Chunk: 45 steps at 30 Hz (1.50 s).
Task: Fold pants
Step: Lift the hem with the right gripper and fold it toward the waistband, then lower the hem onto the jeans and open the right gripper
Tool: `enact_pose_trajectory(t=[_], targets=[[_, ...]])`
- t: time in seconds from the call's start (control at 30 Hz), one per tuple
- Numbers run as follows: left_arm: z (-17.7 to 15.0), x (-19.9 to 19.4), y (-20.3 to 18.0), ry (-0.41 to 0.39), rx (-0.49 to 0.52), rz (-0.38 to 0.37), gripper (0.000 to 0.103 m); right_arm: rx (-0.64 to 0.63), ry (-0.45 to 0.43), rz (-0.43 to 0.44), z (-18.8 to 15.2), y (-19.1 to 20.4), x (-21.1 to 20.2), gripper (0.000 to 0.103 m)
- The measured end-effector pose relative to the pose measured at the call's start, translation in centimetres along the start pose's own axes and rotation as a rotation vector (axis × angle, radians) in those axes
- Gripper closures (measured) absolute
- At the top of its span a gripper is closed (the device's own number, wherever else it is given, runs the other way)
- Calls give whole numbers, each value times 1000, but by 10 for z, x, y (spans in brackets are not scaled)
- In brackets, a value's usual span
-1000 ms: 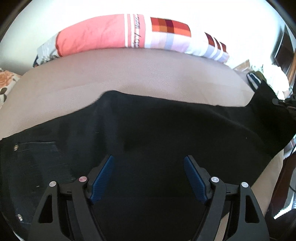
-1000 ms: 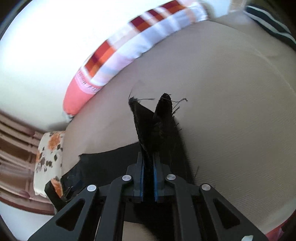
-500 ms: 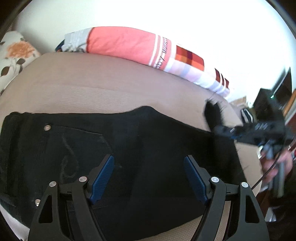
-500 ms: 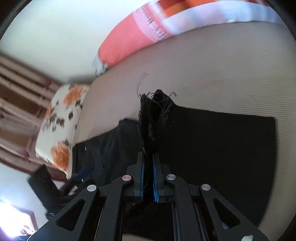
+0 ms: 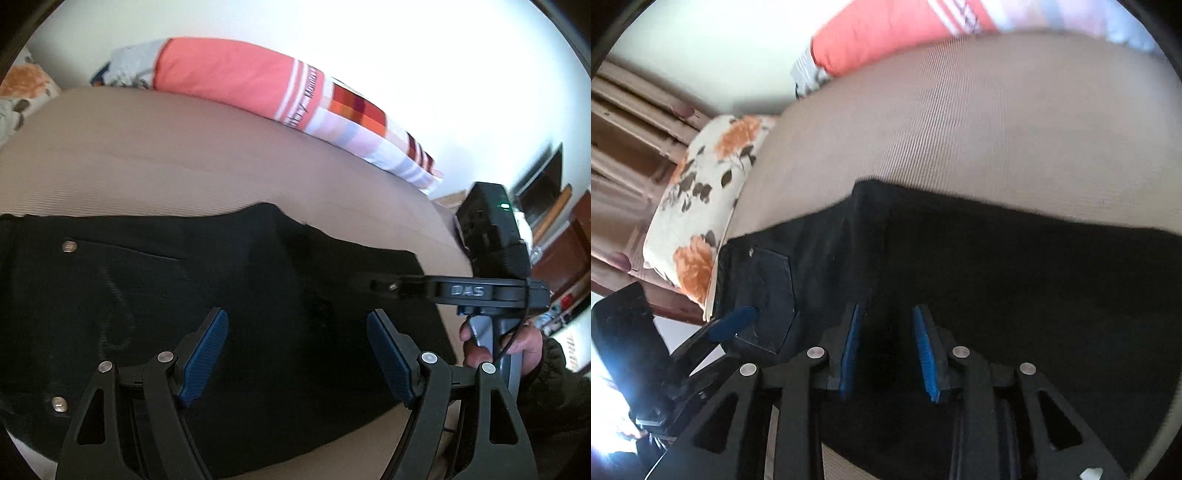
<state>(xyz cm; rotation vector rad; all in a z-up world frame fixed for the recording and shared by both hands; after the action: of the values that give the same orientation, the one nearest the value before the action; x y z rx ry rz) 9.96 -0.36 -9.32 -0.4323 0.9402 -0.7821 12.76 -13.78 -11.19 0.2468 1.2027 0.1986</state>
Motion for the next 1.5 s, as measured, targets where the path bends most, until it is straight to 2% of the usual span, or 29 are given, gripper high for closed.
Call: enact_pose_trajectory(t=[0.07, 0.17, 0.23, 0.27, 0.3, 0.43, 0.5, 0.67, 0.73, 0.77, 0.8, 0.83, 0.87, 0.9, 1.0, 1.13, 1.33, 1.5], targets=[[-1, 9, -6, 36, -25, -68, 25, 36, -43, -18, -5, -15, -19, 64], [-1, 27, -9, 94, -95, -138, 28, 82, -76, -44, -12, -36, -37, 63], [0, 39, -5, 138, -142, -143, 37, 122, -76, -65, -19, -48, -44, 63], [0, 47, -1, 167, -176, -152, 45, 152, -82, -67, -24, -57, -47, 63], [0, 53, 2, 188, -203, -155, 47, 170, -82, -63, -28, -63, -49, 62], [-2, 74, 17, 238, -287, -146, 47, 259, -79, -46, -39, -88, -50, 62], [-4, 79, 22, 247, -308, -130, 47, 292, -77, -34, -41, -95, -50, 62], [-7, 90, 16, 255, -322, -162, 48, 314, -80, -23, -41, -102, -48, 62], [-12, 97, 6, 297, -315, -185, 58, 317, -77, -18, -41, -101, -45, 62], [-17, 98, 3, 310, -309, -184, 66, 319, -75, -18, -41, -102, -44, 62], [-20, 101, 1, 315, -298, -167, 75, 323, -71, -19, -42, -103, -43, 62], [-20, 103, 1, 315, -289, -152, 80, 323, -67, -17, -42, -104, -42, 62], [-20, 104, 1, 314, -273, -125, 92, 322, -65, -17, -42, -104, -41, 62], [-20, 103, 2, 311, -273, -111, 99, 323, -65, -24, -43, -105, -41, 62], [-17, 96, -1, 286, -291, -123, 100, 317, -66, -51, -44, -107, -43, 62], [-14, 77, -7, 229, -220, -79, 100, 284, -74, -115, -46, -111, -47, 62], [-33, 78, 12, 257, -236, -20, 100, 221, -34, -241, -56, -117, -28, 64], [-28, 81, 3, 263, -154, 45, 94, 155, -42, -299, -52, -110, -26, 64]])
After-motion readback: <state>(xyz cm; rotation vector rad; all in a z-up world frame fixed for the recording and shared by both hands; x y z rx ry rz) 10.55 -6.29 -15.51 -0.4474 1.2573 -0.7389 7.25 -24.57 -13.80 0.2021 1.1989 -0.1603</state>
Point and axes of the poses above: each gripper's, at about its wrist camera, not at the fingertips, and x roughly the way its jaws point, y to its left, z to its top, the point moved 6 cm from there along x, roughly the way its jaws point, and after that the axes turned 15 degrees about -z, right-handed, at the moved point
